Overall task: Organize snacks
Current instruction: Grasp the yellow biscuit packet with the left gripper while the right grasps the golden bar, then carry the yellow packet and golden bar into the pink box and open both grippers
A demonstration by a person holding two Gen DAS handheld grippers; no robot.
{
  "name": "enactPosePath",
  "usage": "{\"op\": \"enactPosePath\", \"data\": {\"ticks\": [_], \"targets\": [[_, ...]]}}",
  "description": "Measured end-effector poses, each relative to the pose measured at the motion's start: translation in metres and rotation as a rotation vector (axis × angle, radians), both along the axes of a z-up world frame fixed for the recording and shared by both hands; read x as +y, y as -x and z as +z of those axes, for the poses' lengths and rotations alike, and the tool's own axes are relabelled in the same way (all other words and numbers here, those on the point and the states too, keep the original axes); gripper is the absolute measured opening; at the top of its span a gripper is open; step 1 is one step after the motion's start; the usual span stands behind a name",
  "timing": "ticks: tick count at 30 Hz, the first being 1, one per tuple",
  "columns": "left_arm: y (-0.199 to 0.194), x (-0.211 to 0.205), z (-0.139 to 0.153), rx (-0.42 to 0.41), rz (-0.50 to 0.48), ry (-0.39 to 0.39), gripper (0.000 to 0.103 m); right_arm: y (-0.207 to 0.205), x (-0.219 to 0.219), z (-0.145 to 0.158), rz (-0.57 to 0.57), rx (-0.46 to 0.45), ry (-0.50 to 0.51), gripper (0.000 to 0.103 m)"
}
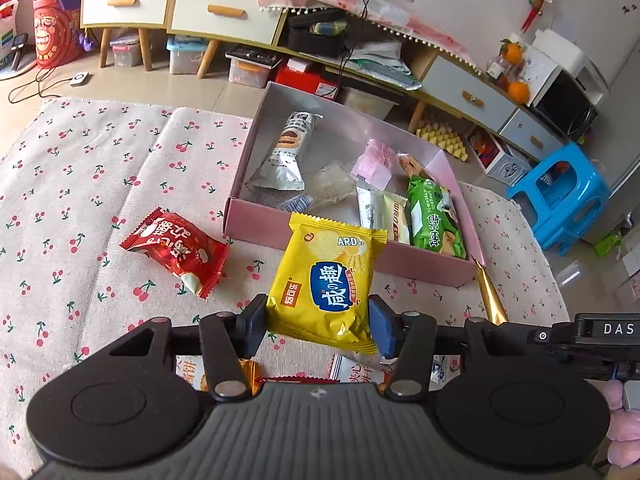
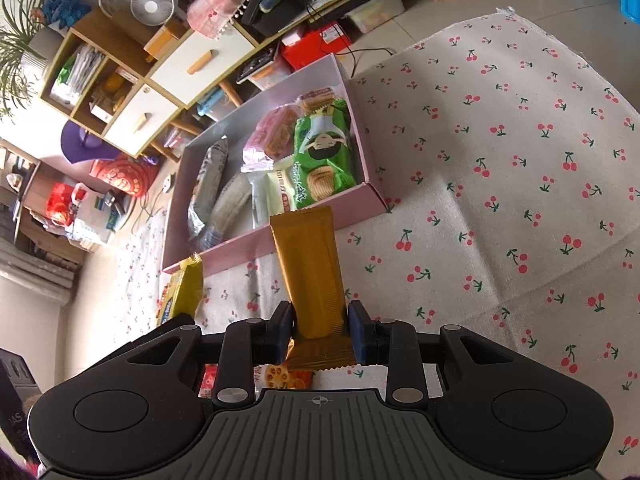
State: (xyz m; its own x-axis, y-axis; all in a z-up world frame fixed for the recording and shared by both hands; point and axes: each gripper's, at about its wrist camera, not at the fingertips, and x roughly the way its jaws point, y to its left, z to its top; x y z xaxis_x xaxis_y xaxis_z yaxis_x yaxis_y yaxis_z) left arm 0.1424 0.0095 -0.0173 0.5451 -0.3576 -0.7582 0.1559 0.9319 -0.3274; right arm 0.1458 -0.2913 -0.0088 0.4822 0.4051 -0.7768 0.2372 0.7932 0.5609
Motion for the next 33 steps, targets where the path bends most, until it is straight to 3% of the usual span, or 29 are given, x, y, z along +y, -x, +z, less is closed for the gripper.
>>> {"op": "enactPosePath", "data": {"ticks": [6, 15, 23, 33], "targets": [[-0.007, 0.004, 0.007, -0.024, 0.025, 0.029, 0.049, -0.006, 0.000, 0.006, -0.025, -0.007, -0.077, 0.029], [-0.037, -0.012, 0.006, -0.108, -0.016, -0.021, 0.049, -0.048, 0.009, 0.022, -0.070, -0.071, -0.074, 0.029], [-0.064, -0.015, -0.006, -0.160, -0.021, 0.018, 0.049, -0.089, 0.019, 0.003, -0.088, -0.105, -0.044, 0.029], [-0.070, -0.015, -0.023, -0.167, -0.056, -0.017, 0.050, -0.109, 0.022, -0.022, -0.079, -0.098, -0.015, 0.029]]}}
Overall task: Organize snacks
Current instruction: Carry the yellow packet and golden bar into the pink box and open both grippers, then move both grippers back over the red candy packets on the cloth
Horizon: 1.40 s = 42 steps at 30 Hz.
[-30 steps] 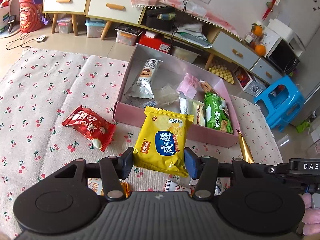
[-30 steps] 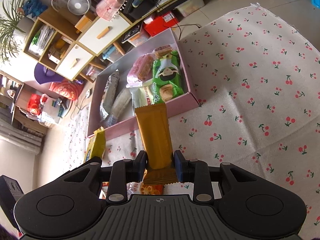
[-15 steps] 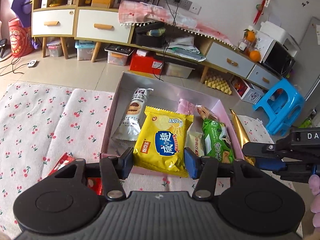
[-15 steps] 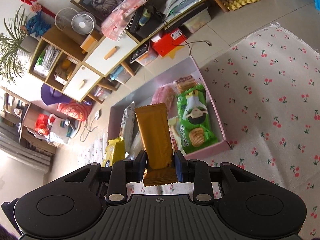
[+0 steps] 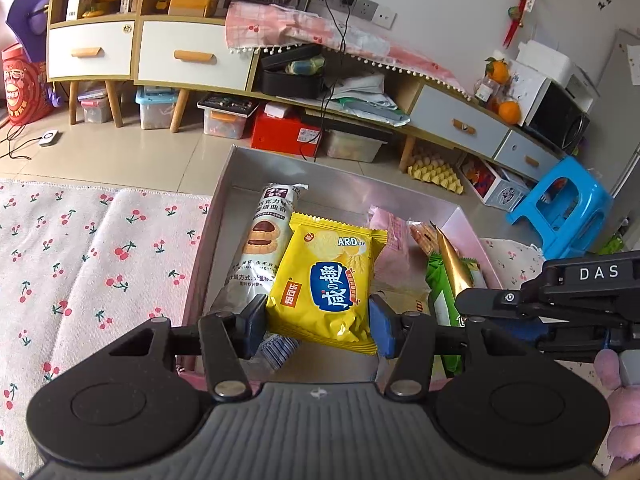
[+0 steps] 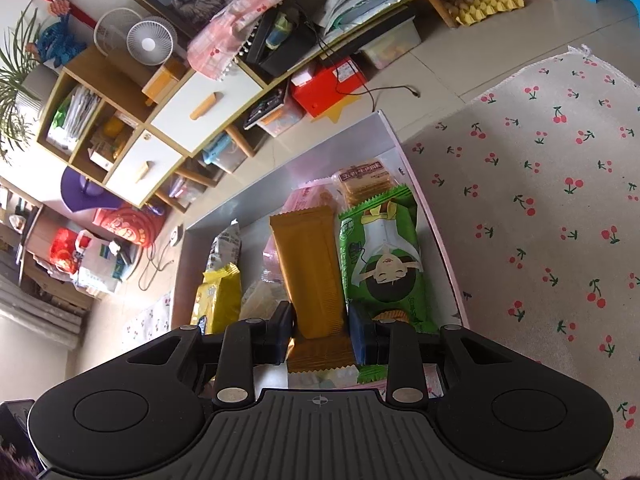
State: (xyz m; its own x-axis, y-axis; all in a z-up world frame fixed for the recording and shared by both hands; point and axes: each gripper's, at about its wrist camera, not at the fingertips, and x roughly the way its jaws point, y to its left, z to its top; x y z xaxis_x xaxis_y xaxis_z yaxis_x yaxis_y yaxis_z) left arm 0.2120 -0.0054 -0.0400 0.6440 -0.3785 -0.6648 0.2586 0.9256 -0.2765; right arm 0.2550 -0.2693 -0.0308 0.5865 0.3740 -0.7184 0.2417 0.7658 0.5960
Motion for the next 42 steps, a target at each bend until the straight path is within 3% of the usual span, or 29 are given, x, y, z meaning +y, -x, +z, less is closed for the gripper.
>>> {"op": "enactPosePath", "data": {"ticks": [7, 9, 11, 13, 24, 42], "targets": [[0.004, -0.001, 0.002, -0.022, -0.031, -0.026, 0.051, 0.000, 0.011, 0.002, 0.033, -0.024, 0.046, 0.033], [0.005, 0.000, 0.002, -0.036, -0.021, -0.031, 0.056, 0.000, 0.013, 0.004, 0.025, -0.026, 0.054, 0.033], [0.007, -0.001, 0.004, -0.042, -0.014, -0.037, 0.068, 0.001, 0.013, 0.005, 0.018, -0.023, 0.051, 0.039], [0.008, -0.004, 0.005, -0.049, -0.016, -0.046, 0.070, 0.002, 0.012, 0.007, 0.007, -0.018, 0.051, 0.052], [0.020, -0.009, 0.022, -0.061, -0.044, -0.101, 0.081, 0.018, 0.003, 0.018, -0.019, 0.012, 0.073, 0.063], [0.061, -0.004, 0.043, -0.021, -0.040, -0.188, 0.097, 0.075, 0.011, 0.050, 0.077, 0.020, 0.185, 0.079]]}}
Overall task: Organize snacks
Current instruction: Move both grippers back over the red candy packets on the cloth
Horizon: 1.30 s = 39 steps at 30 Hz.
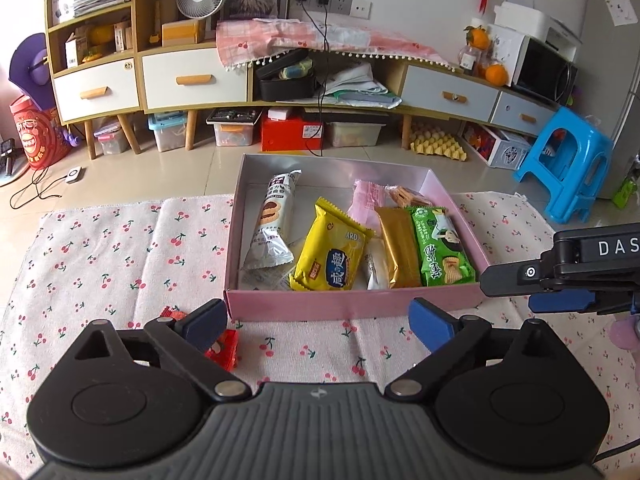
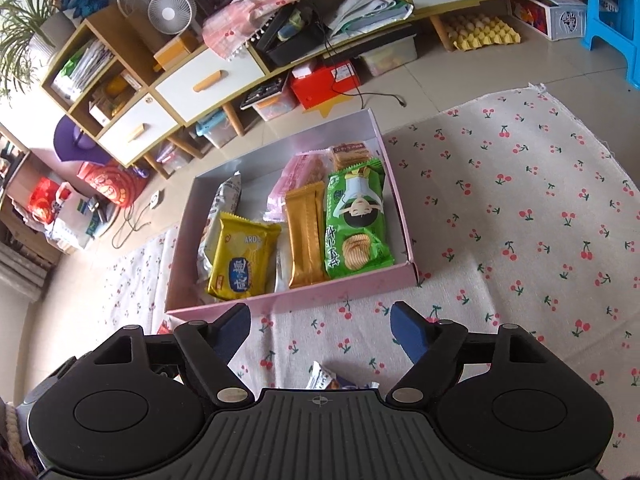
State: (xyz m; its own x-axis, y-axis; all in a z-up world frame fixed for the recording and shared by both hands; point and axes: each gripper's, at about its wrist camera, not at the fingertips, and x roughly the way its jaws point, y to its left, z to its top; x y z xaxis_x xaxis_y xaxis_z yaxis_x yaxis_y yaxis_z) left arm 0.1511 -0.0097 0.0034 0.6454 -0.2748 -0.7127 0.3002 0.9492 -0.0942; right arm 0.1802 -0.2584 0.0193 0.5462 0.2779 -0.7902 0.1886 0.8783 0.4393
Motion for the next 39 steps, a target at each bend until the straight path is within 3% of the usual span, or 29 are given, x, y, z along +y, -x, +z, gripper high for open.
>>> {"op": "enactPosePath", "data": {"ticks": [4, 16, 20, 31, 35, 39], "targets": [[0.010, 0.002, 0.004, 0.016, 0.008, -0.025, 0.099, 0.012, 0.005, 0.004, 0.026, 0.011, 0.011, 0.079], [0.030, 0.022, 0.001, 0.115, 0.078, -0.005, 0.102, 0.043, 0.023, 0.008, 0.091, 0.020, 0.090, 0.085], [0.041, 0.038, -0.007, 0.094, 0.112, 0.014, 0.102, 0.048, 0.024, -0.004, 0.100, 0.017, 0.099, 0.086], [0.029, 0.067, -0.020, 0.103, 0.164, -0.061, 0.102, 0.042, 0.021, -0.020, 0.103, 0.048, 0.115, 0.086], [0.022, 0.087, -0.022, 0.083, 0.224, -0.075, 0.102, 0.041, 0.025, -0.027, 0.127, 0.060, 0.159, 0.086], [0.013, 0.103, -0.030, 0.103, 0.305, -0.040, 0.101, 0.039, 0.028, -0.032, 0.142, 0.065, 0.186, 0.086]]}}
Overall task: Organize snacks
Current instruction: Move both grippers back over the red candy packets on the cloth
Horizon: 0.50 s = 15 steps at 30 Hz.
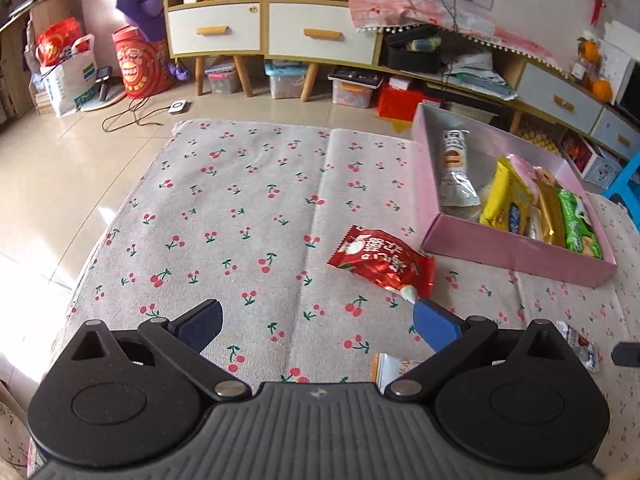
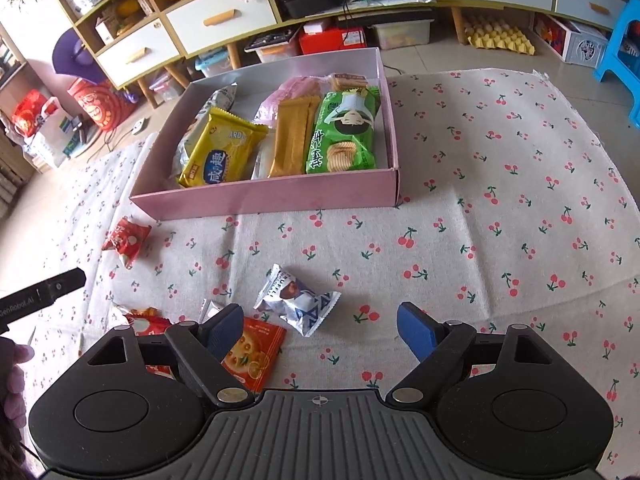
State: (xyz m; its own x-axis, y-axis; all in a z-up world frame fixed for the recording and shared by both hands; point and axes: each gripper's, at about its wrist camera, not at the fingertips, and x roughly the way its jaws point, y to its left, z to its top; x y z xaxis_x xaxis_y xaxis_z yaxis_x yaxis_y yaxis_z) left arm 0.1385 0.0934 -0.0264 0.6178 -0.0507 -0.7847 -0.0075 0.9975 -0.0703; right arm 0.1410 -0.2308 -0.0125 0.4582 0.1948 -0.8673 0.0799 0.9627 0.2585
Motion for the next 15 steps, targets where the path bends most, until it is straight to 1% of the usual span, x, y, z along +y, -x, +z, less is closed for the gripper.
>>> {"op": "enactPosePath", "data": {"ticks": [4, 7, 9, 12, 13, 15], "targets": [[-0.009, 0.007, -0.003, 0.036, 0.093, 0.123, 0.096, -0.004, 0.004, -0.006, 0.006, 0.011, 0.015, 0.086], [-0.014, 0.005, -0.003, 0.034, 0.150, 0.198, 0.094, -0.005, 0.013, -0.008, 0.028, 0.015, 0.016, 0.086], [-0.017, 0.000, -0.003, 0.032, 0.171, 0.214, 0.091, -0.005, 0.021, -0.007, 0.048, 0.022, -0.003, 0.086], [-0.023, -0.008, -0.006, 0.043, 0.194, 0.228, 0.081, -0.004, 0.035, -0.004, 0.086, 0.023, -0.051, 0.086], [-0.026, -0.010, -0.007, 0.050, 0.202, 0.236, 0.078, -0.003, 0.040, -0.003, 0.100, 0.024, -0.076, 0.086], [-0.030, -0.012, -0.012, 0.060, 0.226, 0.252, 0.076, -0.002, 0.049, -0.004, 0.124, 0.030, -0.139, 0.086]]}}
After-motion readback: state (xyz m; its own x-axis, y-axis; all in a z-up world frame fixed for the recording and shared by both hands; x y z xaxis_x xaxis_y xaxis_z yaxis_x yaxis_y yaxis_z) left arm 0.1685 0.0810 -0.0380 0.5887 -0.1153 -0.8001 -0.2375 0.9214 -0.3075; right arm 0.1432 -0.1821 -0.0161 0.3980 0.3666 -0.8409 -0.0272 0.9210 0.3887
